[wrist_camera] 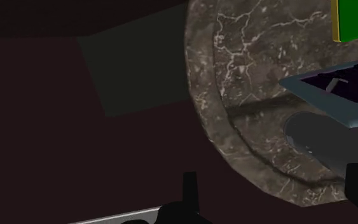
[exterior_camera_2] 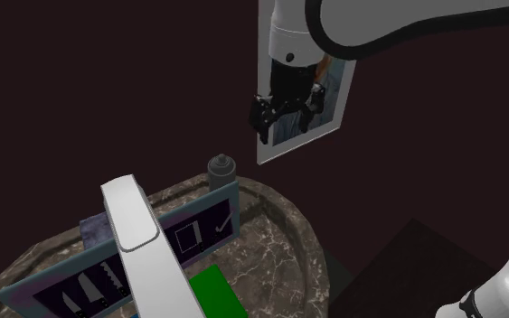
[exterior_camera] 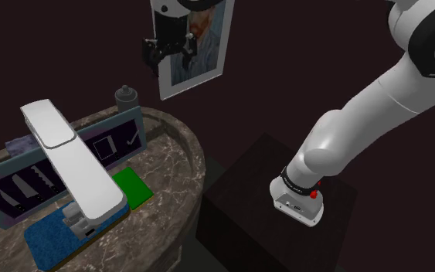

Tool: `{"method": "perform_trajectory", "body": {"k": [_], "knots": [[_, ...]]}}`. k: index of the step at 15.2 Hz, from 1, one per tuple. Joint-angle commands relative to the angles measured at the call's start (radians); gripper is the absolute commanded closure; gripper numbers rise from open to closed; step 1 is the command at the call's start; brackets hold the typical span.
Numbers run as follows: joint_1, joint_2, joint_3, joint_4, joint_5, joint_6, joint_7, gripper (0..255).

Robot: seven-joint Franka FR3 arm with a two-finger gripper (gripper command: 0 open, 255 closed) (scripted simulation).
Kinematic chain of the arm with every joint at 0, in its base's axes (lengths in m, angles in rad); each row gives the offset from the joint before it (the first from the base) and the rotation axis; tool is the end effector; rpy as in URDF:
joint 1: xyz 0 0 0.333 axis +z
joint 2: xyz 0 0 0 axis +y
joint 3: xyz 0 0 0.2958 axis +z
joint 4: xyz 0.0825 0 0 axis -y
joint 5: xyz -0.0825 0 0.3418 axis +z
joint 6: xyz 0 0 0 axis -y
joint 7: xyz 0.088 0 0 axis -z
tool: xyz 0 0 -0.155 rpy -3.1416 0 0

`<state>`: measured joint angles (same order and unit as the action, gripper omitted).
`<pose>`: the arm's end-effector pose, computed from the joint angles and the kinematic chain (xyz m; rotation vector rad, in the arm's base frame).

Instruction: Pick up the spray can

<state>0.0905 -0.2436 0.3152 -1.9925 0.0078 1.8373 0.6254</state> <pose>0.4217 0.1921 0.5081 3.0966 -0.3535 0.1558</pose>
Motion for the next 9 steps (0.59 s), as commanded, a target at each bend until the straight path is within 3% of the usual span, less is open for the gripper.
{"method": "perform_trajectory", "body": {"k": [1,9], "knots": [[0.009,0.062,0.029,0.049,-0.012,0.008,0.049,0],[0.076,0.363,0.120,0.339,-0.120,-0.021,0.245,0]]}}
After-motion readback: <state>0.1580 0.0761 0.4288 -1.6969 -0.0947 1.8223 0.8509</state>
